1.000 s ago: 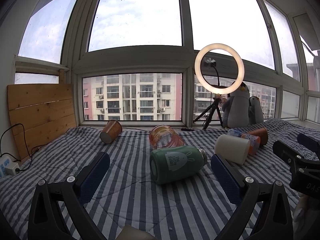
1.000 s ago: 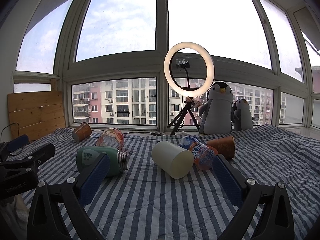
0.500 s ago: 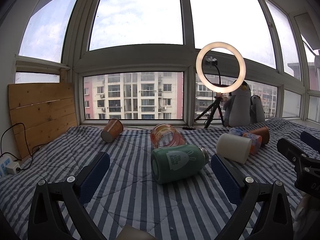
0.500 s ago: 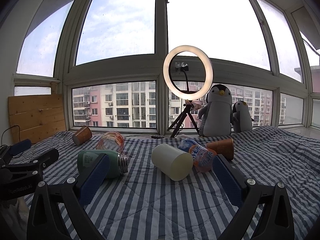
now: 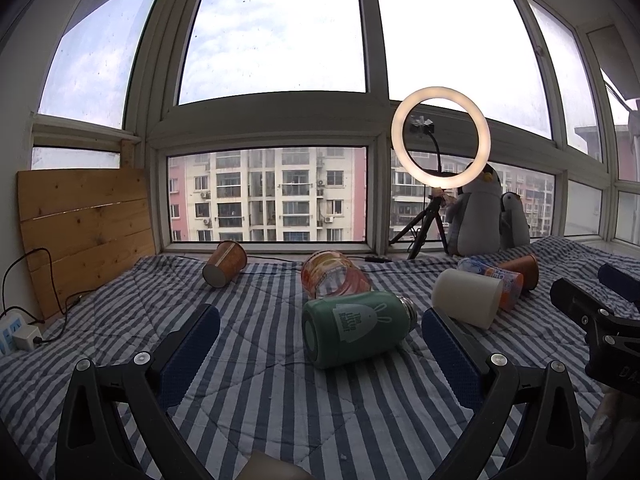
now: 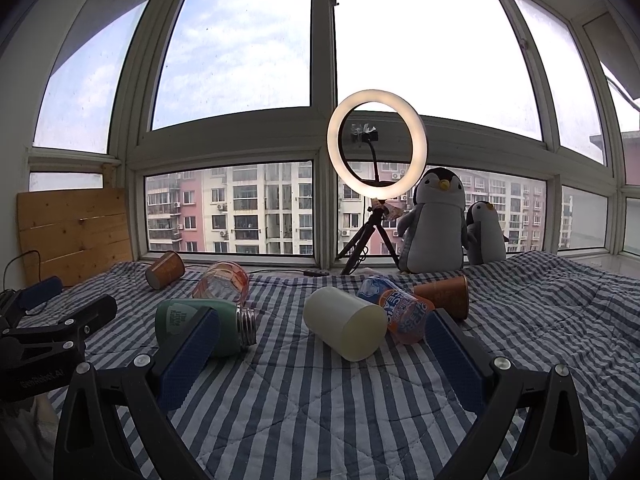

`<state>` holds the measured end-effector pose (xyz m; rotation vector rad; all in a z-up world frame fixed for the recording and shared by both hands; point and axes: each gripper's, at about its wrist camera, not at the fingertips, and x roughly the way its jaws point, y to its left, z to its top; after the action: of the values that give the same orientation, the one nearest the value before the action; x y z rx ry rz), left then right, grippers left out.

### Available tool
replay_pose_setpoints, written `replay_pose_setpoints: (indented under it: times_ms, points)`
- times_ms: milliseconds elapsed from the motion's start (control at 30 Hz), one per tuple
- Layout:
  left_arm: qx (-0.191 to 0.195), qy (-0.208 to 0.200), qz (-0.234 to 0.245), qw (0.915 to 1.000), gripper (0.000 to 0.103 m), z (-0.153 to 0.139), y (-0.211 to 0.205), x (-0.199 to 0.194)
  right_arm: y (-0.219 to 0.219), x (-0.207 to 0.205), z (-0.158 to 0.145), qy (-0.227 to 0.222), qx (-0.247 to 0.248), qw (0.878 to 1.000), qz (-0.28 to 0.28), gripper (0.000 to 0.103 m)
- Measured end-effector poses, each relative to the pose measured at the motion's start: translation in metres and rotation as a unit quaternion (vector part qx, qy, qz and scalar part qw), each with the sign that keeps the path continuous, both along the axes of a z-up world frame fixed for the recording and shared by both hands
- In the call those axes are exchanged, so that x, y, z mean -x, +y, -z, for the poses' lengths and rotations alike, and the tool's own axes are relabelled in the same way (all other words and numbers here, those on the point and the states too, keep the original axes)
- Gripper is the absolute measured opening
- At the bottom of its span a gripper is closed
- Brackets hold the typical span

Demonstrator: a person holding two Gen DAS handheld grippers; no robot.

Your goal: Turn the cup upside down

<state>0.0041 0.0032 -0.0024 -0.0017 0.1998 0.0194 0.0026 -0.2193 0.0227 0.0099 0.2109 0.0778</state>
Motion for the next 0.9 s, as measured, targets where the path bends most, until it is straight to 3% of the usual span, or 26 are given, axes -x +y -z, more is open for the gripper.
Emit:
replay_pose_setpoints:
  times_ms: [900]
  points:
    - [-0.002,0.001,0.000,1.0000,0.102,0.0020,-0.0016,0.0017,0.0000,-0.0005,-0.0001,0.000,-0.001,1.000,0.000,0.101]
